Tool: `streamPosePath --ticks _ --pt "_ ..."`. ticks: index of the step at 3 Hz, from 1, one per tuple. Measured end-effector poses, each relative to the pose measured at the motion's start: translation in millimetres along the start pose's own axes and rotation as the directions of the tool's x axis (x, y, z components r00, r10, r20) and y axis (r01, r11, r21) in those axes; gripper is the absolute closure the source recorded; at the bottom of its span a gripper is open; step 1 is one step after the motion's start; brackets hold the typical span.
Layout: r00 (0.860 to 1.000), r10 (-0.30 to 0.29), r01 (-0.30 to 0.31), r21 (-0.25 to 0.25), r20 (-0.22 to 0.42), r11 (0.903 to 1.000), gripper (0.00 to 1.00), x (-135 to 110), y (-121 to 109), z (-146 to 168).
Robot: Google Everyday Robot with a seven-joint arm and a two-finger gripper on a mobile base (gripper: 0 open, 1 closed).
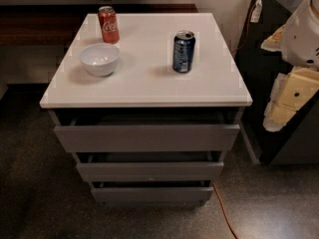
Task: Open middle drawer
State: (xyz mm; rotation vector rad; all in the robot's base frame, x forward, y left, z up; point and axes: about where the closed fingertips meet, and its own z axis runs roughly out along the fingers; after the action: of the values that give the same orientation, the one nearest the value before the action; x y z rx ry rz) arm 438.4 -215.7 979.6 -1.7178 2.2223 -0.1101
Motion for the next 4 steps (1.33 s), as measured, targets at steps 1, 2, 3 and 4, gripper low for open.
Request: streamPosePath --ticks 1,2,3,4 --pt "1.0 0.0 0.0 0.002 0.002 1.0 0.0 0 1 0" --pt "1.0 -0.004 0.004 -0.002 0.026 1.0 0.0 0 12 7" --pt "0.997 -0.027 0.029 -0.035 0.073 0.999 0.0 -9 27 29" --pt "0.992 -0.051 0.059 -0.066 0.115 0.9961 0.0 -23 41 55"
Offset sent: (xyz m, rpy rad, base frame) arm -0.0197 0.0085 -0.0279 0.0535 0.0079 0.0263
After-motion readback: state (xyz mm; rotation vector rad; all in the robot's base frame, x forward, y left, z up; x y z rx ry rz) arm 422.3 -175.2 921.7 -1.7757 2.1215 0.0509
